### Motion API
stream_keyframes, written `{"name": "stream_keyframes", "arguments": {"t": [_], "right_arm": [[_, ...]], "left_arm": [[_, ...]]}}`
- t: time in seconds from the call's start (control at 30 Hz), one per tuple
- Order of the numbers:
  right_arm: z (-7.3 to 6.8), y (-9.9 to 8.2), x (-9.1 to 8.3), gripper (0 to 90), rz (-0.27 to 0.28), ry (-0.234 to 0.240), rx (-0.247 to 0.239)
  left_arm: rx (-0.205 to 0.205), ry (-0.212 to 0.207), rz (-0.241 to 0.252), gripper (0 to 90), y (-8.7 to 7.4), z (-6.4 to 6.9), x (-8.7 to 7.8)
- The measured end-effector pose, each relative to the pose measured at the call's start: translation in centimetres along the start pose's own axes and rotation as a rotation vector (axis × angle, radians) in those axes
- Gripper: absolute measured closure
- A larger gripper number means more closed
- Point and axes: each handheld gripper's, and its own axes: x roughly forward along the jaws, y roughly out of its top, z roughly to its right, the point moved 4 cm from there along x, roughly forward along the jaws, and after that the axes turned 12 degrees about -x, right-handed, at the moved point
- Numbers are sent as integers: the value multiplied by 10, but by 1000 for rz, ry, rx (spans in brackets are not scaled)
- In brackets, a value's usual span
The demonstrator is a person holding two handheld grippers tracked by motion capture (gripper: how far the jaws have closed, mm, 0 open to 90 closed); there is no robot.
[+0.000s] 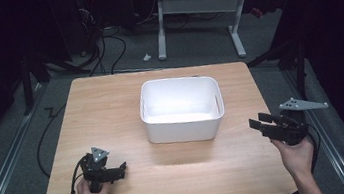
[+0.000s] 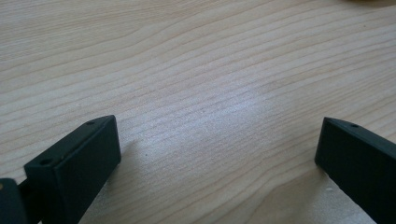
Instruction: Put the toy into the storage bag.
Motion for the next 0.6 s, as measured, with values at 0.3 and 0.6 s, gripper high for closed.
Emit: {"name": "stream_keyframes", "arguments": {"t": [0.3, 0.6], "right_arm": [[-7, -10, 9, 511, -11, 19, 0], [-13, -19, 17, 511, -13, 32, 2]], "left_arm": [[0, 0, 0, 4, 0, 0, 0], [0, 0, 0, 4, 0, 0, 0]]}}
